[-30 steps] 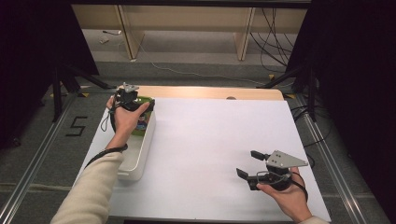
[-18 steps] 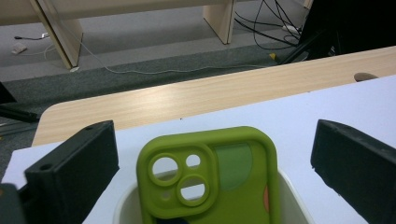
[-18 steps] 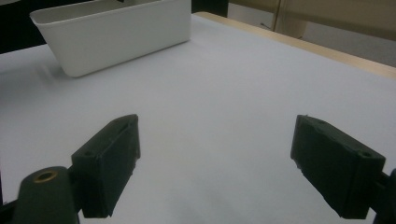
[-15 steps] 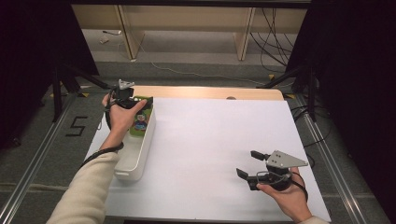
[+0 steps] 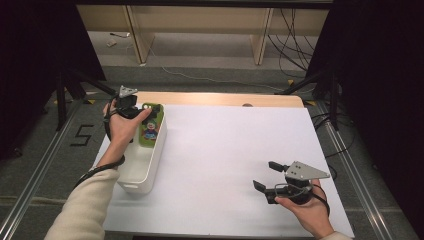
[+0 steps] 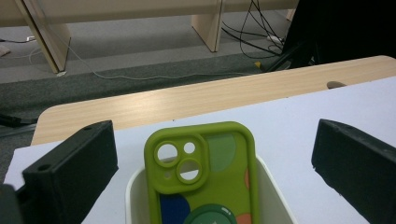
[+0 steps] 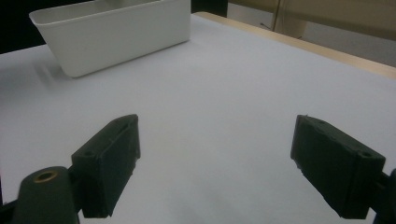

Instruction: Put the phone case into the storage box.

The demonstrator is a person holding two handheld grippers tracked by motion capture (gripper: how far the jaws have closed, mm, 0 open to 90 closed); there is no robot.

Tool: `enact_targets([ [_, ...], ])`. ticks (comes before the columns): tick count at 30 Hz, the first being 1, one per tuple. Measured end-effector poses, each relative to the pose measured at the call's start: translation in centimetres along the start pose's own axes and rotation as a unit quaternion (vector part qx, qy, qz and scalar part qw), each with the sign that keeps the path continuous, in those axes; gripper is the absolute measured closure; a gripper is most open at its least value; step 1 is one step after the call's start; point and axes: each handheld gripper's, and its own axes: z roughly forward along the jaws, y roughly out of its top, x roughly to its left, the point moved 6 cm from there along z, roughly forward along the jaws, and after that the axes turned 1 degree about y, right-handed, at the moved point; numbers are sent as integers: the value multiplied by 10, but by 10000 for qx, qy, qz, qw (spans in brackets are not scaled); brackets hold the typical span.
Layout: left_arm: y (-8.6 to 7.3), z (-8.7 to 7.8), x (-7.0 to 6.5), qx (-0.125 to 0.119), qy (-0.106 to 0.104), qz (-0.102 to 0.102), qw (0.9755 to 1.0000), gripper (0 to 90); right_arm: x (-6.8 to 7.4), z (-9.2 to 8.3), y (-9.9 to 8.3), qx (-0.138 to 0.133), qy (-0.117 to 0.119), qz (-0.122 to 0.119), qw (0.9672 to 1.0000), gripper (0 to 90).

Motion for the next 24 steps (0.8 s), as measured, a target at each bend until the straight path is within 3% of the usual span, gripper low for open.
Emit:
enact_targets([
  [9, -5, -16, -6, -112, -240, -32, 9996, 0, 0, 0, 0, -10, 3, 3, 10000, 166],
  [24, -12, -33, -12, -180, -451, -9, 9988, 0, 0, 0, 0, -12, -3, 5, 10000, 166],
])
